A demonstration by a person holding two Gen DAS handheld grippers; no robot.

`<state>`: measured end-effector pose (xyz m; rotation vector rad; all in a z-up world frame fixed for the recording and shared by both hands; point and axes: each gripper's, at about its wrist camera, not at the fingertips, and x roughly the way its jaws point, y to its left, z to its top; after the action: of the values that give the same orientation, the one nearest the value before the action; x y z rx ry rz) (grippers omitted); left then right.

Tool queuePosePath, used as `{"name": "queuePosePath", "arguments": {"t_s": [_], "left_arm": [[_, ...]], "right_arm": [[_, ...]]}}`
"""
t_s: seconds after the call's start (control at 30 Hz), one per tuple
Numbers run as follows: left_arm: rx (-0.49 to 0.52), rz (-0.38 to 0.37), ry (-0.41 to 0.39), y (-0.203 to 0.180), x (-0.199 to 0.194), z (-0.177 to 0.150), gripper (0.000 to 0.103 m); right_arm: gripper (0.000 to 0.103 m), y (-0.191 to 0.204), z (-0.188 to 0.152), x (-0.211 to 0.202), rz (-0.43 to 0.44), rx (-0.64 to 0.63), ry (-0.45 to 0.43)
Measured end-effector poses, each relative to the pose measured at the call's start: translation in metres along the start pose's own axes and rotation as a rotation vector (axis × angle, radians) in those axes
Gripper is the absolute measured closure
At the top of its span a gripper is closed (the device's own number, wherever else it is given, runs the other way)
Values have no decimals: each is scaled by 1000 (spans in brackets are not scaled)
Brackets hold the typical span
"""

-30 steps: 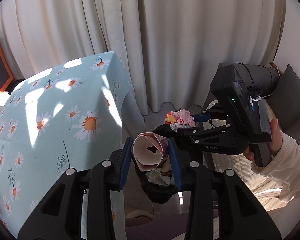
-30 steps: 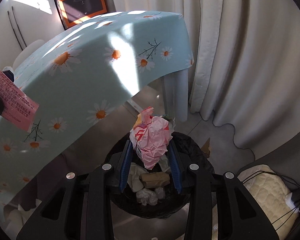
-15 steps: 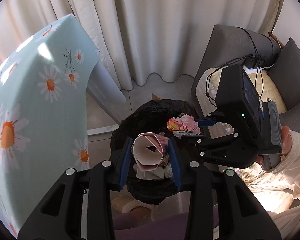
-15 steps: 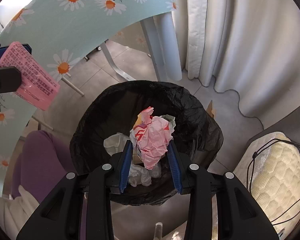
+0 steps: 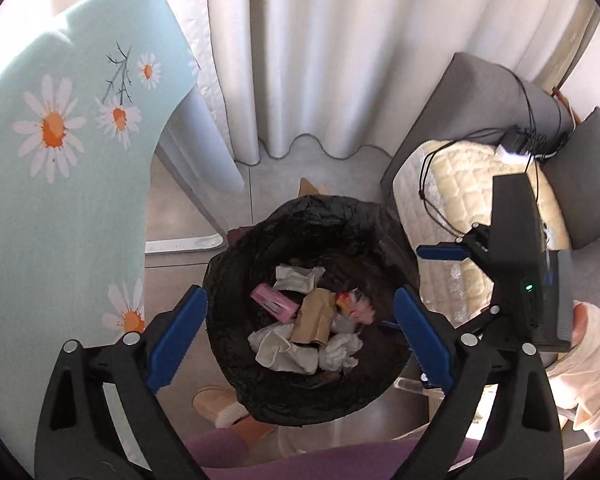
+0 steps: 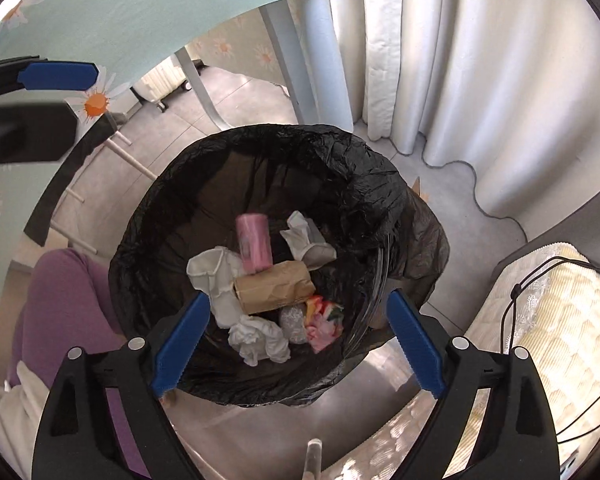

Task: Collect trash
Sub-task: 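Withdraw both tools from the bin back toward the table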

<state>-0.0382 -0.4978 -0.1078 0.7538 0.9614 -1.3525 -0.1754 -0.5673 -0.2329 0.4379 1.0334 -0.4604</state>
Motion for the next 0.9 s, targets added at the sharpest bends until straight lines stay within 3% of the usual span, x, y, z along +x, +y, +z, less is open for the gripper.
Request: {"name": "queuePosePath", "arguments": {"t_s": [0.47, 0.57, 0.67, 0.9], "left_arm": [[-53, -52, -292, -18, -123, 9, 6], [-42, -8, -332, -17, -150, 6, 6], [-36, 91, -386, -13, -174, -2, 6], [-129, 164, -434, 20, -222, -28, 6]], "right_arm": [[15, 9, 24, -46, -42, -30, -127], [15, 14, 33, -66, -37, -37, -173], [14, 23, 43, -88, -13, -43, -237], [14, 64, 73, -138, 99, -97, -391]]}}
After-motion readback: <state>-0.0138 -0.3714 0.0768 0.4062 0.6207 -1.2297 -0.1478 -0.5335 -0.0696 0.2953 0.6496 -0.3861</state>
